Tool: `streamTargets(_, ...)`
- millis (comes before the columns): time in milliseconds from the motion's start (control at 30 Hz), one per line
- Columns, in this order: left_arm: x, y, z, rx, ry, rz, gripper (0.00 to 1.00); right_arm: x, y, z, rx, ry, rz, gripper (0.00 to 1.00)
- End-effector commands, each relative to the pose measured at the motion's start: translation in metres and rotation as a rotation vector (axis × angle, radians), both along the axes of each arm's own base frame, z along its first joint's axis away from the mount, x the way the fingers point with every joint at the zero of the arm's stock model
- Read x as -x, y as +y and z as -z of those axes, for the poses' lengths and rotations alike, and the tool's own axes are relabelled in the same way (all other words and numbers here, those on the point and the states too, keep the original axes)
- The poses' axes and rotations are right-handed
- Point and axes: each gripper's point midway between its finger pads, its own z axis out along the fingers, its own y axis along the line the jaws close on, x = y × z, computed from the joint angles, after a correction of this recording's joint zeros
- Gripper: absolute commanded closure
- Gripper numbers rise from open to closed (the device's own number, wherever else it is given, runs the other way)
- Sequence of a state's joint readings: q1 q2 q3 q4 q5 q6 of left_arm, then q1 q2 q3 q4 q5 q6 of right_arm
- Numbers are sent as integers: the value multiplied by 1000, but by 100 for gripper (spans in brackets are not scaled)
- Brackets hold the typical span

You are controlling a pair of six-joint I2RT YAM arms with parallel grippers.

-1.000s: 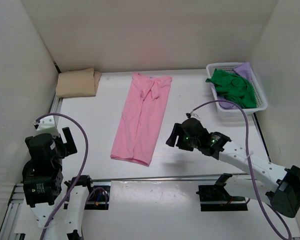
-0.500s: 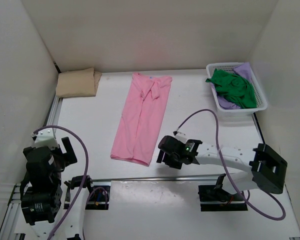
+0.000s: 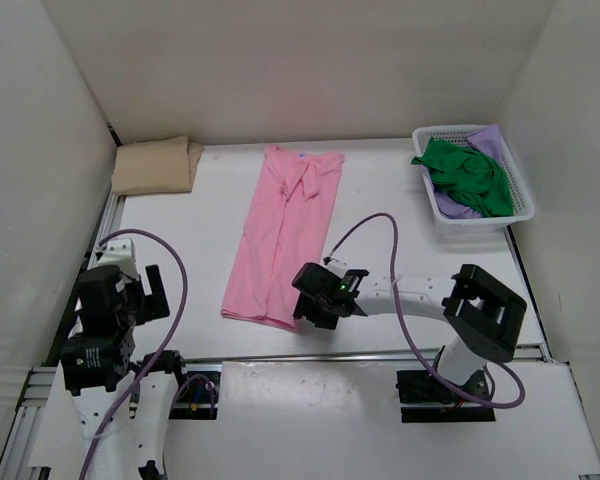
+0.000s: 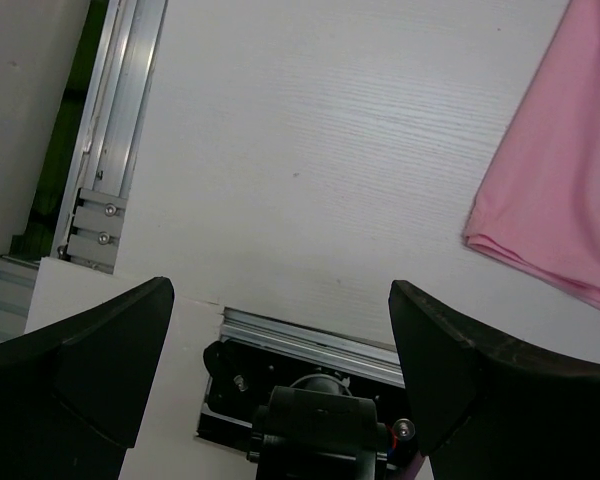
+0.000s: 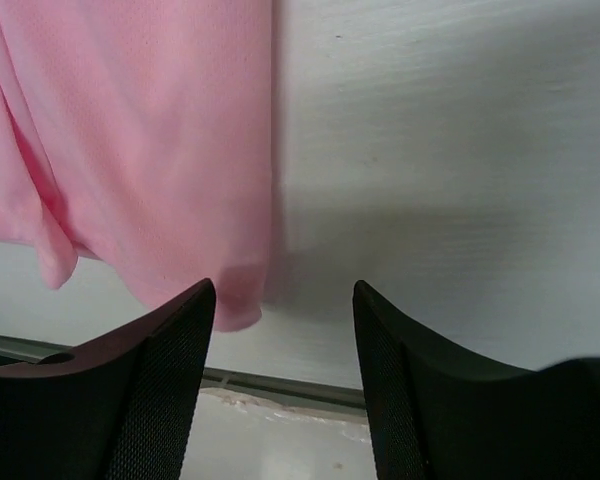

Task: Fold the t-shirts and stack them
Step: Rotate the tshirt 90 degrees

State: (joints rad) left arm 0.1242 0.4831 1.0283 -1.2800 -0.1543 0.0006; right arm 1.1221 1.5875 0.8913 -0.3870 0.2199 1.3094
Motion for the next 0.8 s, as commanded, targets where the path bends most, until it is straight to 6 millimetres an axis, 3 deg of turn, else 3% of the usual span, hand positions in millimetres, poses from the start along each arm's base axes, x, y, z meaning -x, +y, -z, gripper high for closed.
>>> streamTargets(0,-9,-4,2,14,-18,22,0,-1,23,0,-56,36,-18,38)
streamTargets(133,-9,-4,9,17,2,22,0,-2,28,10,-79,92,-2,47)
streamTargets(233,-8,-5,16,26,21,29,0,2,23,19,-100,117,21,64)
streamTargets(267,-8,-7,20,34,31,37,0,1,19,23,-96,124,39,77)
streamTargets(400,-11,-13,27,63,61,64,0,5,5,23,-105,133,56,100)
streamTargets(467,-15,-19,31,93,91,90,0,0,-13,21,-80,110,93,100)
streamTargets(533,-21,-26,22,120,84,121,0,-1,-25,12,-79,81,95,100)
streamTargets(600,-32,-37,19,173,109,171,0,1,-51,17,-22,87,122,100)
streamTargets(767,-74,-61,-2,284,162,287,1,5,-96,6,42,27,94,100)
